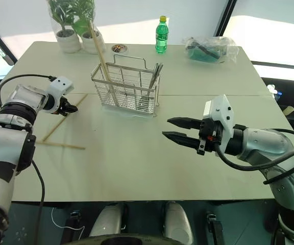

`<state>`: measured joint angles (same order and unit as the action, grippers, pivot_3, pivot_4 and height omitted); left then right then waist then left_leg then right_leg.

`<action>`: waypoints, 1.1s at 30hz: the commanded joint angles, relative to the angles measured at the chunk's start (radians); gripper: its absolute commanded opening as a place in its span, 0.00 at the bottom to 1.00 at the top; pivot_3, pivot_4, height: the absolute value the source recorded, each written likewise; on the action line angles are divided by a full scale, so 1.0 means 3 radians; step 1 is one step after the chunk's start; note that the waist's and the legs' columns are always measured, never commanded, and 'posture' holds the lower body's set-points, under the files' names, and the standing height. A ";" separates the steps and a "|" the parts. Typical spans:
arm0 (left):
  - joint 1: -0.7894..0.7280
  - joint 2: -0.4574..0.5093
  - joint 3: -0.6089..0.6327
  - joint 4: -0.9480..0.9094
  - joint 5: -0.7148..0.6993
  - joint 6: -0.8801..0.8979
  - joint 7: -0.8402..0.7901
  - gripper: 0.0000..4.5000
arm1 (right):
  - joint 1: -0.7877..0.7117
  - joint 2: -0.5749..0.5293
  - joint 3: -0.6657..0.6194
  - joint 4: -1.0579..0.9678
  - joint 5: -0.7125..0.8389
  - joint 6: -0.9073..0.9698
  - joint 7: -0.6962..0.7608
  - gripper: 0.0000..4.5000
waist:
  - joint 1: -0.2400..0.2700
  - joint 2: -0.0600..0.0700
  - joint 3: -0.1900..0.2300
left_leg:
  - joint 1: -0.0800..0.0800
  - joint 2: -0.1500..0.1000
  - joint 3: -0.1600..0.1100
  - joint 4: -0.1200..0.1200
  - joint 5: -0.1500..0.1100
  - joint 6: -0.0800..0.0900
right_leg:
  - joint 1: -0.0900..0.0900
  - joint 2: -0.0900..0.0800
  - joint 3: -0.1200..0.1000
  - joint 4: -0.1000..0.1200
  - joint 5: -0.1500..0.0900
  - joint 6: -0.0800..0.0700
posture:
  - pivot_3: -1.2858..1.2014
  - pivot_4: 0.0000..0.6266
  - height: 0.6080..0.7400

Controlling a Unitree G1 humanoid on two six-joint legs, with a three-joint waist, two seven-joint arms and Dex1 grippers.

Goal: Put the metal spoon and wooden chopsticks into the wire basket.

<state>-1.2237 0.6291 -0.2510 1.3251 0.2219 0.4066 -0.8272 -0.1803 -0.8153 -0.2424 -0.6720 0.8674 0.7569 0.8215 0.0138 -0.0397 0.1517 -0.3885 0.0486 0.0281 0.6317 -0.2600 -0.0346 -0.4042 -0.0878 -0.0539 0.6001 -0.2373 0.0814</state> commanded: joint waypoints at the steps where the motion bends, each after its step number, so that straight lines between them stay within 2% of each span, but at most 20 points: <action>1: 0.0002 0.0038 0.0041 0.0038 0.0075 0.0032 0.0067 0.01 | 0.0022 -0.0079 -0.0094 -0.0105 0.0024 -0.0089 0.0034 0.41 | -0.0005 0.0000 0.0000 | 0.0000 0.0000 0.0000 0.0000 0.0000 0.0000 | 0.0000 0.0000 0.0000 0.0000 0.0000 0.0000 | 0.52 0.24 0.83; 7: 0.0016 0.0088 0.0118 0.0040 0.0073 0.0072 0.0160 0.01 | 0.0030 -0.0122 -0.0058 -0.0024 -0.0018 -0.0171 0.0085 0.41 | -0.0004 -0.0001 0.0000 | 0.0000 0.0000 0.0000 0.0000 0.0000 0.0000 | -0.0001 0.0000 0.0000 0.0001 0.0000 0.0000 | 0.52 0.24 0.83; 11: 0.0040 0.0201 0.0304 0.0025 -0.0010 0.0017 0.0468 0.01 | 0.0012 -0.0133 -0.0014 0.0019 -0.0061 -0.0218 0.0102 0.41 | -0.0012 -0.0001 0.0000 | 0.0000 0.0000 0.0000 0.0000 0.0000 0.0000 | -0.0001 0.0001 0.0000 0.0002 0.0001 0.0001 | 0.52 0.24 0.83; 15: -0.0077 0.0325 0.0915 -0.0030 -0.0427 -0.0180 0.1154 0.01 | -0.0002 -0.0150 0.0007 0.0079 -0.0148 -0.0274 0.0148 0.41 | -0.0004 -0.0004 0.0001 | 0.0000 0.0001 -0.0002 0.0000 0.0000 0.0000 | -0.0003 0.0000 -0.0002 0.0005 0.0002 0.0004 | 0.52 0.24 0.83; 18: -0.0250 0.0407 0.1300 -0.0122 -0.0711 -0.0360 0.1290 0.01 | -0.0014 -0.0153 0.0006 0.0134 -0.0202 -0.0311 0.0175 0.41 | 0.0009 -0.0010 0.0000 | -0.0002 0.0001 -0.0003 0.0001 0.0000 0.0000 | -0.0002 0.0000 -0.0003 0.0005 0.0005 0.0008 | 0.52 0.24 0.83; 23: -0.0440 0.0533 0.1693 -0.0252 -0.1042 -0.0373 0.1228 0.01 | -0.0008 -0.0100 0.0041 0.0189 -0.0290 -0.0385 0.0161 0.41 | 0.0000 -0.0013 0.0000 | -0.0004 -0.0001 -0.0003 0.0003 0.0000 -0.0001 | 0.0002 -0.0002 -0.0006 0.0000 0.0007 0.0012 | 0.52 0.24 0.83; 26: -0.0484 0.0545 0.1770 -0.0417 -0.1161 -0.0362 0.1019 0.01 | 0.0002 -0.0070 0.0045 0.0205 -0.0305 -0.0407 0.0143 0.41 | -0.0003 -0.0011 0.0000 | -0.0001 -0.0001 -0.0002 0.0003 0.0000 -0.0001 | 0.0002 -0.0002 -0.0005 0.0003 0.0007 0.0013 | 0.52 0.24 0.83; 30: -0.0459 0.0435 0.1874 -0.1003 -0.1468 -0.0400 0.0582 0.01 | -0.0014 -0.0012 0.0049 0.0260 -0.0346 -0.0437 0.0077 0.41 | 0.0002 -0.0013 0.0000 | -0.0001 0.0000 -0.0002 0.0003 0.0001 -0.0002 | 0.0002 0.0000 -0.0006 0.0006 0.0007 0.0013 | 0.52 0.24 0.83; 33: -0.0466 0.0186 0.1995 -0.1624 -0.1753 -0.0398 0.0607 0.01 | -0.0046 0.0038 0.0078 0.0282 -0.0367 -0.0453 0.0024 0.41 | 0.0007 -0.0013 0.0000 | -0.0002 -0.0001 -0.0003 0.0005 0.0002 -0.0003 | 0.0004 -0.0002 -0.0005 0.0004 0.0007 0.0013 | 0.52 0.24 0.83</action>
<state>-1.3356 0.7042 0.3239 0.9581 -0.2425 0.2997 -0.6358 -0.1740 -0.8092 -0.2108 -0.5811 0.7578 0.6416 0.8383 0.0160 -0.0436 0.1517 -0.3893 0.0482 0.0271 0.6335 -0.2595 -0.0354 -0.4024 -0.0884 -0.0553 0.6014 -0.2351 0.0854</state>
